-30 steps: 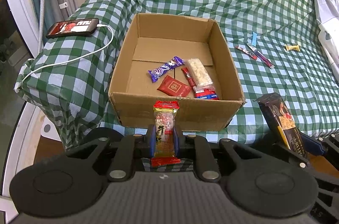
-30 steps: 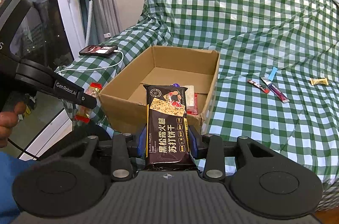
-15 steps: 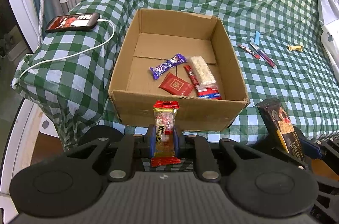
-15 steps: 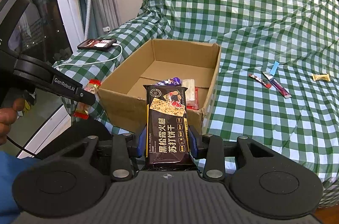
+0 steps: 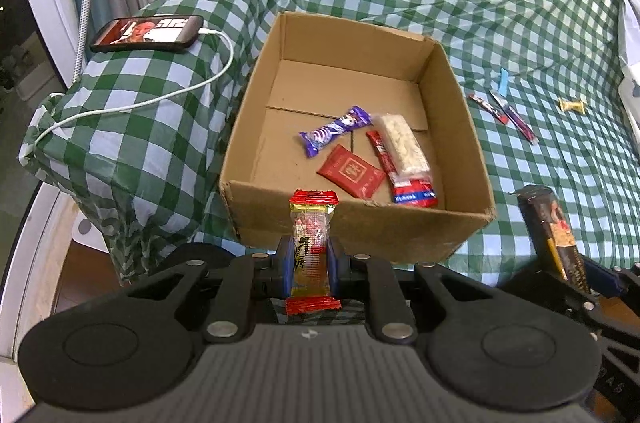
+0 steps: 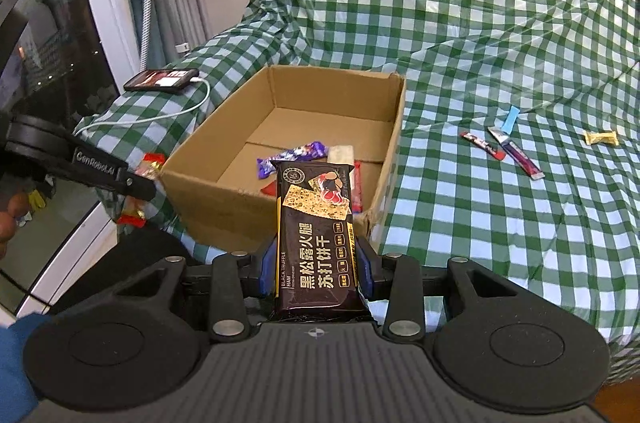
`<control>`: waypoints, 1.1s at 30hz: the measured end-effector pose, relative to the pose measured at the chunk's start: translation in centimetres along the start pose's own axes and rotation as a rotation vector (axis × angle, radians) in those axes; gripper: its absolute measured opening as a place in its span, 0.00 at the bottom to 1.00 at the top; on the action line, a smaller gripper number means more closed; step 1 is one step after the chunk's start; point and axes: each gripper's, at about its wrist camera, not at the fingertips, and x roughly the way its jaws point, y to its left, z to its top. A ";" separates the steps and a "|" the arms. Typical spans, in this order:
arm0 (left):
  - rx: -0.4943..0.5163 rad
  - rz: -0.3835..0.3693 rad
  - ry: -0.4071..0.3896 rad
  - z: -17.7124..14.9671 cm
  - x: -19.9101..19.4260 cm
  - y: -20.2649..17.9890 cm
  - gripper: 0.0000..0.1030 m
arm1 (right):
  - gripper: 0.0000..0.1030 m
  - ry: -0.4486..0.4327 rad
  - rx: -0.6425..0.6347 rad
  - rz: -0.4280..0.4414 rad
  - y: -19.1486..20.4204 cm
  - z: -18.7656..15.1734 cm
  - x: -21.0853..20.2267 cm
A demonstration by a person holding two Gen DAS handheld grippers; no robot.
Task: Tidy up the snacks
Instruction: 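Carry the red-wrapped candy and dark biscuit bar over the box with both grippers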
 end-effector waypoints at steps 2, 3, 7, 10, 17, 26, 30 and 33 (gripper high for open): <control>-0.010 0.000 0.001 0.5 0.3 0.3 0.18 | 0.40 -0.003 -0.004 -0.002 0.1 0.5 0.2; -0.013 -0.001 0.001 0.6 0.5 0.4 0.18 | 0.40 -0.003 -0.009 -0.002 0.2 0.7 0.3; -0.018 -0.005 0.000 1.6 1.1 0.7 0.18 | 0.40 0.001 -0.024 -0.001 0.9 1.9 1.4; -0.022 -0.011 -0.005 2.4 1.5 0.8 0.18 | 0.40 0.003 -0.033 -0.001 1.3 2.6 2.0; -0.024 -0.028 -0.013 4.3 2.6 0.4 0.18 | 0.40 0.013 -0.045 -0.001 1.7 4.3 3.8; -0.031 -0.026 -0.004 7.3 5.0 0.6 0.18 | 0.40 0.041 -0.065 0.036 2.3 6.4 6.8; -0.029 -0.012 0.001 8.7 6.4 0.6 0.18 | 0.40 0.047 -0.062 0.045 2.3 7.6 8.8; -0.030 -0.004 0.012 9.7 7.7 0.5 0.18 | 0.40 0.058 -0.062 0.052 2.2 8.2 10.3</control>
